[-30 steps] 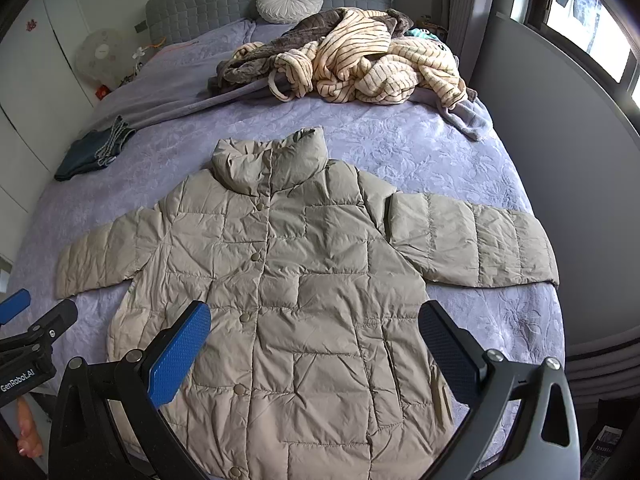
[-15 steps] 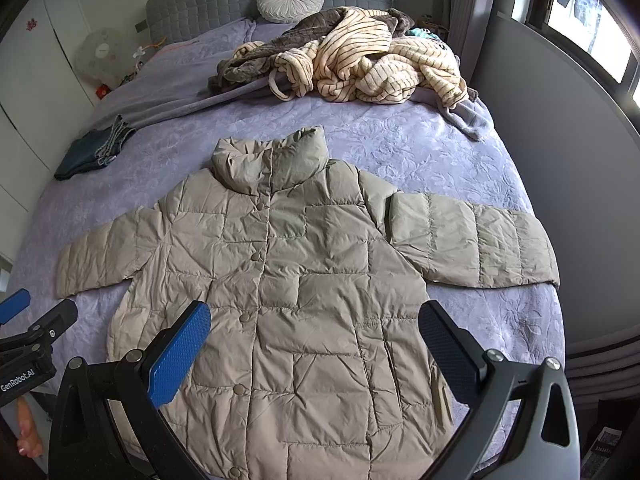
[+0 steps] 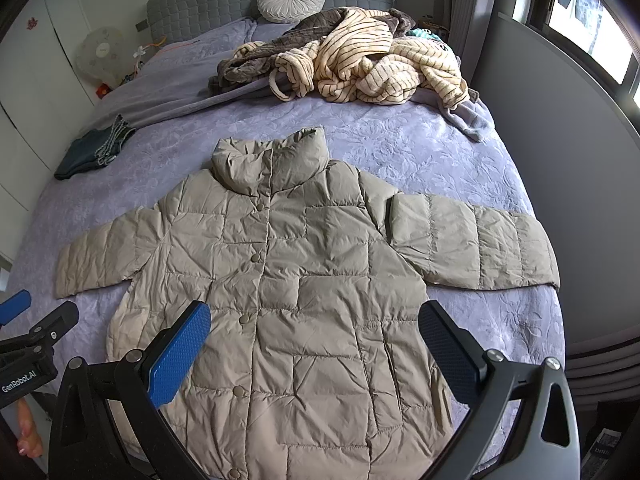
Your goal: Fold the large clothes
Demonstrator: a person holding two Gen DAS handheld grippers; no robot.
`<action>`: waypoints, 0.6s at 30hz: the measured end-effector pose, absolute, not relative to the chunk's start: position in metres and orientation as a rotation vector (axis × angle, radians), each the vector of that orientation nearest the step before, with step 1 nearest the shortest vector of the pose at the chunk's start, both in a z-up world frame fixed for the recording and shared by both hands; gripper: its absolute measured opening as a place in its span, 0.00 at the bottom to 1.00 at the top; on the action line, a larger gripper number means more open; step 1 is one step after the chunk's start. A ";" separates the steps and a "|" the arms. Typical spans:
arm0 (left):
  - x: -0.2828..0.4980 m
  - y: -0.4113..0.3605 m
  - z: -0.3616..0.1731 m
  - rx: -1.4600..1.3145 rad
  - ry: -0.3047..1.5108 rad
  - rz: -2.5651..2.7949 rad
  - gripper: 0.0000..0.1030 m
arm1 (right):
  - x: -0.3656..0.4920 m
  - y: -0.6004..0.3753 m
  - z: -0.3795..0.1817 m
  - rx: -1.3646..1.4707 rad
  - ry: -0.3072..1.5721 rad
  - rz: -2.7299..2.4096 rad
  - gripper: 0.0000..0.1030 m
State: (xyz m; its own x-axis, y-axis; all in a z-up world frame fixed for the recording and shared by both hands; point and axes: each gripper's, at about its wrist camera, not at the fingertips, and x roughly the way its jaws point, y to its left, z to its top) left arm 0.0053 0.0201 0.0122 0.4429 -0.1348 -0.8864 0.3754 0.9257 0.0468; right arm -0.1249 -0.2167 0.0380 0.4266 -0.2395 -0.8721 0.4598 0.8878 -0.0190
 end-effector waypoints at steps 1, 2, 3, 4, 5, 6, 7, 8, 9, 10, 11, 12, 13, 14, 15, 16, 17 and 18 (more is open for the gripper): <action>0.006 0.019 0.013 0.252 1.069 -0.322 1.00 | -0.125 -0.217 0.038 0.237 1.043 -0.442 1.00; 0.006 0.019 0.013 0.252 1.070 -0.322 1.00 | -0.125 -0.217 0.038 0.237 1.042 -0.441 1.00; 0.006 0.020 0.012 0.251 1.071 -0.322 1.00 | -0.125 -0.217 0.038 0.237 1.043 -0.442 1.00; 0.006 0.020 0.013 0.251 1.071 -0.322 1.00 | -0.125 -0.217 0.038 0.236 1.043 -0.442 1.00; 0.006 0.019 0.013 0.252 1.070 -0.322 1.00 | -0.125 -0.217 0.038 0.237 1.043 -0.441 1.00; 0.005 0.020 0.013 0.252 1.070 -0.322 1.00 | -0.125 -0.218 0.038 0.237 1.044 -0.441 1.00; 0.006 0.019 0.013 0.252 1.069 -0.322 1.00 | -0.125 -0.217 0.038 0.237 1.044 -0.442 1.00; 0.006 0.019 0.013 0.253 1.069 -0.322 1.00 | -0.125 -0.217 0.038 0.237 1.044 -0.442 1.00; 0.006 0.019 0.013 0.253 1.069 -0.322 1.00 | -0.124 -0.216 0.038 0.237 1.043 -0.441 1.00; 0.007 0.019 0.014 0.252 1.069 -0.322 1.00 | -0.125 -0.217 0.038 0.237 1.043 -0.441 1.00; 0.007 0.019 0.014 0.252 1.070 -0.322 1.00 | -0.125 -0.217 0.038 0.236 1.042 -0.441 1.00; 0.006 0.019 0.013 0.253 1.070 -0.322 1.00 | -0.125 -0.217 0.038 0.235 1.042 -0.442 1.00; 0.006 0.019 0.013 0.253 1.070 -0.323 1.00 | -0.124 -0.217 0.038 0.235 1.042 -0.442 1.00; 0.007 0.019 0.014 0.253 1.071 -0.323 1.00 | -0.124 -0.217 0.038 0.235 1.042 -0.443 1.00; 0.006 0.019 0.013 0.252 1.072 -0.322 1.00 | -0.124 -0.216 0.037 0.236 1.043 -0.443 1.00; 0.006 0.019 0.013 0.252 1.072 -0.322 1.00 | -0.124 -0.216 0.037 0.236 1.042 -0.443 1.00; 0.007 0.019 0.014 0.252 1.071 -0.322 1.00 | -0.124 -0.216 0.037 0.235 1.043 -0.442 1.00; 0.006 0.019 0.013 0.252 1.072 -0.322 1.00 | -0.124 -0.216 0.037 0.235 1.043 -0.443 1.00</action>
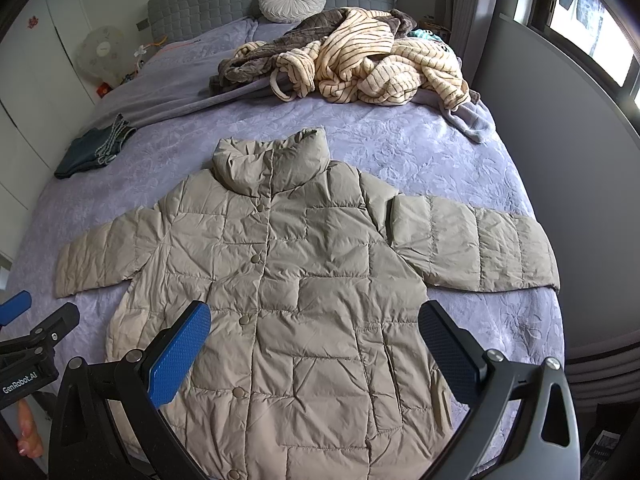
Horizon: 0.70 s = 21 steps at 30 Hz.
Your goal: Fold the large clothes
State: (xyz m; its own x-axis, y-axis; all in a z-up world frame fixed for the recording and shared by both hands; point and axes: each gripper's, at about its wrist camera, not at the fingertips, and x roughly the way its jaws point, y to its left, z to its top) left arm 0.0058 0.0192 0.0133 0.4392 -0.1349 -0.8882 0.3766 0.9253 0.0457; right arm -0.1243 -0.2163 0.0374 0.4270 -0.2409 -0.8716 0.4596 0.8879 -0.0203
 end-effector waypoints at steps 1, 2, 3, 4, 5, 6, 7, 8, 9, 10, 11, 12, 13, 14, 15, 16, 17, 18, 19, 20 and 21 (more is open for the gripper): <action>0.006 0.019 0.014 0.253 1.071 -0.322 1.00 | -0.124 -0.217 0.038 0.236 1.042 -0.442 1.00; 0.007 0.018 0.014 0.253 1.070 -0.322 1.00 | -0.124 -0.216 0.038 0.236 1.042 -0.442 1.00; 0.006 0.019 0.013 0.253 1.070 -0.322 1.00 | -0.124 -0.216 0.038 0.235 1.042 -0.442 1.00; 0.006 0.019 0.014 0.253 1.070 -0.322 1.00 | -0.124 -0.216 0.038 0.234 1.042 -0.442 1.00; 0.007 0.018 0.014 0.253 1.071 -0.322 1.00 | -0.124 -0.217 0.038 0.234 1.042 -0.442 1.00; 0.007 0.018 0.014 0.253 1.071 -0.322 1.00 | -0.124 -0.216 0.038 0.235 1.041 -0.441 1.00; 0.007 0.019 0.014 0.253 1.071 -0.323 1.00 | -0.124 -0.217 0.038 0.235 1.041 -0.442 1.00; 0.007 0.019 0.014 0.253 1.071 -0.323 1.00 | -0.124 -0.217 0.038 0.235 1.041 -0.442 1.00; 0.007 0.018 0.014 0.254 1.071 -0.322 1.00 | -0.124 -0.216 0.038 0.235 1.040 -0.441 1.00; 0.007 0.018 0.014 0.253 1.071 -0.322 1.00 | -0.124 -0.216 0.038 0.234 1.039 -0.441 1.00; 0.007 0.018 0.015 0.253 1.072 -0.322 1.00 | -0.124 -0.217 0.039 0.234 1.039 -0.441 1.00; 0.007 0.018 0.015 0.253 1.071 -0.322 1.00 | -0.124 -0.217 0.039 0.234 1.039 -0.441 1.00; 0.007 0.018 0.014 0.253 1.071 -0.322 1.00 | -0.124 -0.217 0.039 0.234 1.039 -0.441 1.00; 0.008 0.018 0.015 0.253 1.072 -0.322 1.00 | -0.124 -0.216 0.038 0.234 1.040 -0.441 1.00; 0.007 0.018 0.014 0.252 1.072 -0.322 1.00 | -0.124 -0.216 0.039 0.235 1.040 -0.442 1.00; 0.007 0.018 0.015 0.253 1.072 -0.322 1.00 | -0.124 -0.217 0.039 0.234 1.040 -0.441 1.00; 0.008 0.018 0.015 0.253 1.072 -0.322 1.00 | -0.124 -0.216 0.039 0.234 1.040 -0.441 1.00; 0.007 0.018 0.014 0.253 1.072 -0.322 1.00 | -0.124 -0.216 0.039 0.233 1.040 -0.441 1.00; 0.008 0.018 0.015 0.254 1.072 -0.322 1.00 | -0.124 -0.216 0.039 0.233 1.040 -0.440 1.00; 0.008 0.018 0.015 0.254 1.073 -0.323 1.00 | -0.124 -0.217 0.039 0.233 1.040 -0.439 1.00; 0.007 0.018 0.014 0.253 1.074 -0.323 1.00 | -0.124 -0.216 0.039 0.232 1.040 -0.439 1.00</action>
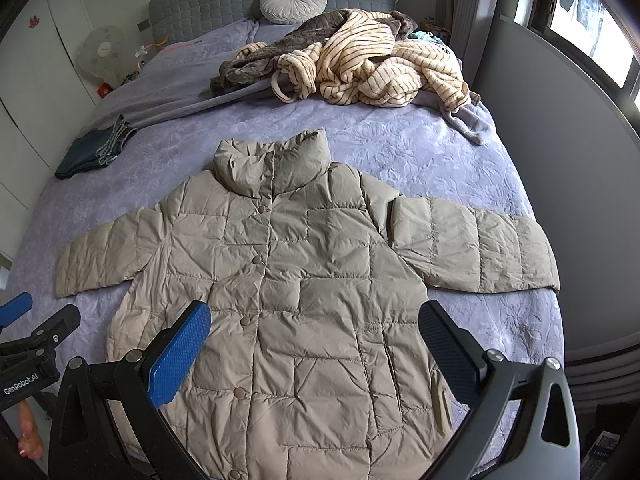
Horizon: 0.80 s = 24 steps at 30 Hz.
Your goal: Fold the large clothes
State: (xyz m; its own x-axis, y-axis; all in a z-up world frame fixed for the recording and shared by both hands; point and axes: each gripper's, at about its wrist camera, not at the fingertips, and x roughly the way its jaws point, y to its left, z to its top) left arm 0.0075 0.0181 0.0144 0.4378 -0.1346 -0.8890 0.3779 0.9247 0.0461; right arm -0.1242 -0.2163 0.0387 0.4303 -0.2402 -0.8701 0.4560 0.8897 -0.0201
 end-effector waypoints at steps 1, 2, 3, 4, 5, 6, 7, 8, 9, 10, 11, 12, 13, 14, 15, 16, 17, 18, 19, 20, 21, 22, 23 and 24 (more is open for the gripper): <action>0.008 0.018 0.015 0.254 1.073 -0.323 1.00 | -0.124 -0.217 0.039 0.231 1.041 -0.439 1.00; 0.008 0.018 0.015 0.253 1.073 -0.323 1.00 | -0.124 -0.217 0.039 0.232 1.041 -0.439 1.00; 0.008 0.018 0.015 0.253 1.074 -0.323 1.00 | -0.124 -0.216 0.039 0.232 1.040 -0.439 1.00; 0.008 0.018 0.015 0.253 1.073 -0.323 1.00 | -0.124 -0.216 0.039 0.232 1.040 -0.439 1.00; 0.008 0.018 0.015 0.253 1.073 -0.323 1.00 | -0.124 -0.217 0.039 0.232 1.040 -0.439 1.00; 0.008 0.018 0.015 0.253 1.073 -0.323 1.00 | -0.124 -0.217 0.039 0.233 1.040 -0.439 1.00; 0.008 0.018 0.015 0.253 1.073 -0.323 1.00 | -0.124 -0.216 0.039 0.232 1.040 -0.440 1.00; 0.008 0.017 0.016 0.254 1.073 -0.323 1.00 | -0.124 -0.216 0.039 0.231 1.040 -0.439 1.00; 0.008 0.018 0.015 0.253 1.073 -0.324 1.00 | -0.124 -0.216 0.039 0.228 1.042 -0.439 1.00; 0.008 0.018 0.015 0.254 1.073 -0.324 1.00 | -0.124 -0.216 0.039 0.228 1.042 -0.439 1.00; 0.008 0.017 0.016 0.254 1.074 -0.323 1.00 | -0.124 -0.216 0.039 0.229 1.042 -0.440 1.00; 0.008 0.018 0.015 0.253 1.075 -0.323 1.00 | -0.124 -0.217 0.039 0.228 1.042 -0.440 1.00; 0.008 0.017 0.016 0.253 1.074 -0.322 1.00 | -0.124 -0.216 0.039 0.229 1.042 -0.439 1.00; 0.008 0.018 0.015 0.252 1.074 -0.322 1.00 | -0.124 -0.216 0.039 0.228 1.042 -0.439 1.00; 0.008 0.017 0.015 0.252 1.074 -0.322 1.00 | -0.124 -0.216 0.039 0.226 1.041 -0.438 1.00; 0.008 0.017 0.016 0.253 1.074 -0.322 1.00 | -0.124 -0.216 0.039 0.224 1.041 -0.436 1.00; 0.007 0.018 0.015 0.251 1.074 -0.322 1.00 | -0.124 -0.217 0.039 0.223 1.041 -0.436 1.00; 0.007 0.018 0.015 0.251 1.074 -0.322 1.00 | -0.124 -0.216 0.039 0.222 1.041 -0.436 1.00; 0.007 0.018 0.015 0.251 1.074 -0.322 1.00 | -0.124 -0.216 0.039 0.221 1.040 -0.435 1.00; 0.007 0.018 0.015 0.252 1.073 -0.323 1.00 | -0.124 -0.216 0.039 0.220 1.040 -0.434 1.00; 0.006 0.018 0.015 0.252 1.073 -0.323 1.00 | -0.124 -0.217 0.039 0.217 1.040 -0.433 1.00; 0.007 0.018 0.015 0.253 1.073 -0.323 1.00 | -0.124 -0.216 0.039 0.218 1.040 -0.434 1.00; 0.007 0.018 0.016 0.253 1.073 -0.323 1.00 | -0.123 -0.216 0.040 0.218 1.040 -0.435 1.00; 0.007 0.018 0.015 0.252 1.073 -0.324 1.00 | -0.123 -0.216 0.040 0.218 1.040 -0.434 1.00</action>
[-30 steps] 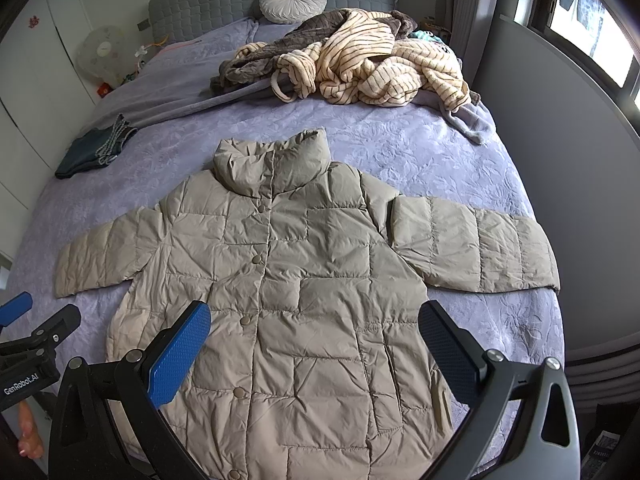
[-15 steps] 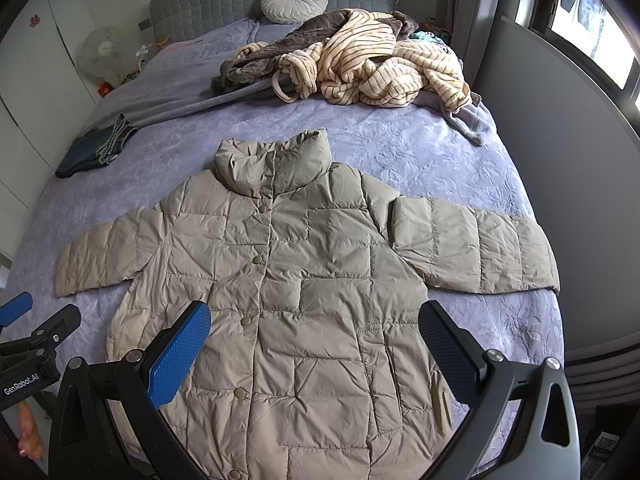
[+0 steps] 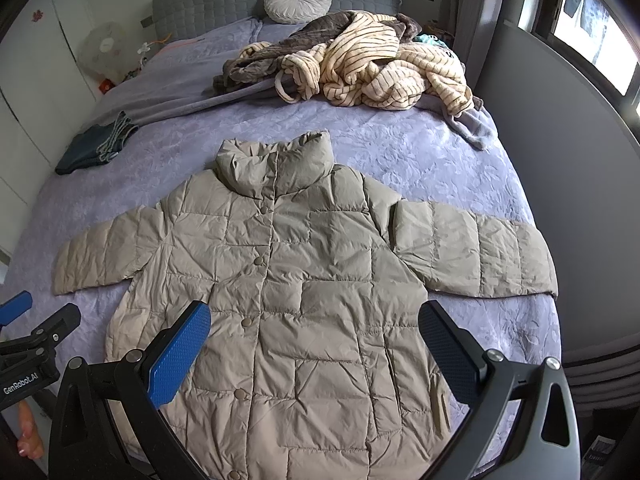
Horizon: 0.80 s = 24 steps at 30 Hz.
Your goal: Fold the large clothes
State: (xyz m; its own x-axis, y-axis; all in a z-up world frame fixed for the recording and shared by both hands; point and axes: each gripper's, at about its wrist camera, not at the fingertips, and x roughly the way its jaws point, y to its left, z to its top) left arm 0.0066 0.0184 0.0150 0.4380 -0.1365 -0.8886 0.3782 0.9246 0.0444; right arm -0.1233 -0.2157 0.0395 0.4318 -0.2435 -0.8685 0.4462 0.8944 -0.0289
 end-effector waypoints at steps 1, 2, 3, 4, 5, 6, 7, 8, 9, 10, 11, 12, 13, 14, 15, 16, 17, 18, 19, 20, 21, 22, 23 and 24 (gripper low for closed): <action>0.007 0.018 0.015 0.252 1.074 -0.324 1.00 | -0.123 -0.216 0.039 0.218 1.040 -0.435 1.00; 0.008 0.018 0.016 0.252 1.075 -0.323 1.00 | -0.123 -0.215 0.039 0.217 1.040 -0.435 1.00; 0.007 0.018 0.016 0.252 1.075 -0.323 1.00 | -0.123 -0.216 0.040 0.216 1.040 -0.435 1.00; 0.007 0.018 0.015 0.252 1.075 -0.322 1.00 | -0.123 -0.215 0.039 0.217 1.040 -0.435 1.00; 0.008 0.018 0.016 0.253 1.075 -0.321 1.00 | -0.123 -0.216 0.039 0.218 1.041 -0.434 1.00; 0.007 0.018 0.015 0.256 1.077 -0.316 1.00 | -0.123 -0.216 0.039 0.218 1.042 -0.434 1.00; 0.006 0.019 0.013 0.255 1.080 -0.314 1.00 | -0.123 -0.215 0.039 0.219 1.043 -0.434 1.00; 0.005 0.020 0.012 0.247 1.085 -0.318 1.00 | -0.122 -0.215 0.040 0.219 1.044 -0.433 1.00; 0.004 0.022 0.010 0.233 1.092 -0.329 1.00 | -0.122 -0.216 0.039 0.219 1.046 -0.432 1.00; 0.005 0.027 0.006 0.221 1.099 -0.339 1.00 | -0.122 -0.216 0.039 0.220 1.047 -0.430 1.00; 0.006 0.030 0.003 0.211 1.109 -0.347 1.00 | -0.122 -0.216 0.039 0.223 1.048 -0.426 1.00; 0.006 0.032 -0.002 0.195 1.128 -0.356 1.00 | -0.122 -0.218 0.038 0.240 1.045 -0.414 1.00; 0.009 0.035 -0.005 0.182 1.142 -0.363 1.00 | -0.121 -0.217 0.037 0.252 1.043 -0.408 1.00; 0.012 0.038 -0.010 0.174 1.153 -0.361 1.00 | -0.120 -0.216 0.035 0.268 1.041 -0.401 1.00; 0.013 0.043 -0.017 0.174 1.156 -0.348 1.00 | -0.118 -0.218 0.032 0.295 1.041 -0.394 1.00; 0.019 0.047 -0.018 0.177 1.158 -0.336 1.00 | -0.112 -0.212 0.027 0.307 1.045 -0.395 1.00; 0.023 0.052 -0.024 0.181 1.161 -0.320 1.00 | -0.110 -0.209 0.022 0.311 1.046 -0.395 1.00; 0.027 0.060 -0.032 0.177 1.165 -0.300 1.00 | -0.106 -0.210 0.015 0.323 1.052 -0.395 1.00; 0.032 0.067 -0.037 0.167 1.170 -0.290 1.00 | -0.105 -0.209 0.012 0.326 1.056 -0.393 1.00; 0.037 0.076 -0.045 0.155 1.181 -0.270 1.00 | -0.103 -0.207 0.007 0.329 1.060 -0.388 1.00; 0.043 0.085 -0.053 0.140 1.197 -0.258 1.00 | -0.099 -0.205 0.001 0.334 1.063 -0.380 1.00; 0.051 0.094 -0.060 0.123 1.210 -0.258 1.00 | -0.097 -0.203 -0.002 0.334 1.064 -0.377 1.00; 0.056 0.103 -0.069 0.102 1.222 -0.253 1.00 | -0.093 -0.199 -0.007 0.336 1.067 -0.369 1.00; 0.063 0.113 -0.078 0.080 1.224 -0.239 1.00 | -0.086 -0.194 -0.018 0.345 1.076 -0.349 1.00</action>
